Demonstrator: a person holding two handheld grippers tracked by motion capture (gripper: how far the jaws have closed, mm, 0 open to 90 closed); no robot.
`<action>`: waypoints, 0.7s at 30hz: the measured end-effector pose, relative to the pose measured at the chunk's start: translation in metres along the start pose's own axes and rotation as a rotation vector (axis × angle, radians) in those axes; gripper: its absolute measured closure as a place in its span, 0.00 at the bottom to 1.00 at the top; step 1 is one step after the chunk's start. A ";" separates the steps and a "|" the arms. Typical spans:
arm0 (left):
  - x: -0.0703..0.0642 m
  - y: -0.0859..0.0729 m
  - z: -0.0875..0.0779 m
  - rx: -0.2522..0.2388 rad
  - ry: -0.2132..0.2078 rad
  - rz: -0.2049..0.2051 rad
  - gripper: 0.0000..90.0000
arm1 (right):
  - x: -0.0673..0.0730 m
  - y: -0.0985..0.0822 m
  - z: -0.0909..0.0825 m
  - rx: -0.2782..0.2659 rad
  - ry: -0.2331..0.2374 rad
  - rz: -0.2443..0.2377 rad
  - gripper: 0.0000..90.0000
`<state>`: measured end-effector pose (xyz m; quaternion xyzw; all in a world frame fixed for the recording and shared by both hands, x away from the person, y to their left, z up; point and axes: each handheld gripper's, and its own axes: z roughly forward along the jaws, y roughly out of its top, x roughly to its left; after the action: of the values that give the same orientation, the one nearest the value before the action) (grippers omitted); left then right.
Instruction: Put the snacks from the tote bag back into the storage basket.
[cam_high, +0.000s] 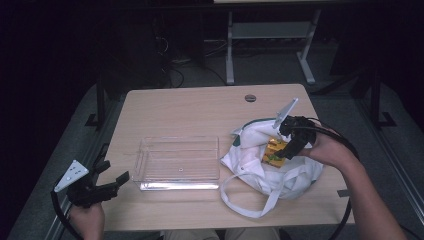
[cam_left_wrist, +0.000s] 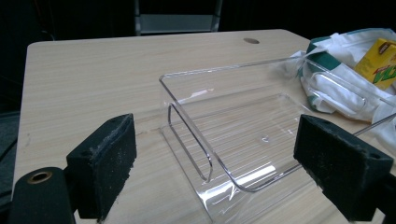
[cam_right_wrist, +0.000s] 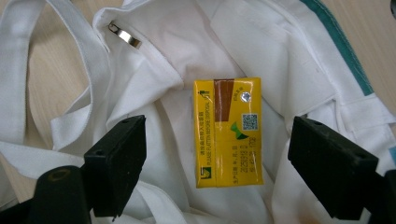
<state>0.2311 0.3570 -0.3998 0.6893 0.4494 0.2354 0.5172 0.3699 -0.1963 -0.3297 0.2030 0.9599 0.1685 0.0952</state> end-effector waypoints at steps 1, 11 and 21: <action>0.000 0.000 0.000 0.000 0.002 0.000 0.14 | 0.000 0.001 0.001 0.004 0.003 0.000 0.21; 0.000 0.000 0.000 0.000 0.002 0.001 0.14 | -0.004 0.003 0.018 0.065 0.022 0.002 0.22; 0.000 0.000 0.000 0.001 0.001 0.001 0.14 | -0.011 0.004 0.030 0.101 0.033 0.005 0.26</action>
<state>0.2312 0.3574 -0.3997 0.6896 0.4495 0.2358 0.5165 0.3886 -0.1888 -0.3551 0.2071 0.9681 0.1235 0.0688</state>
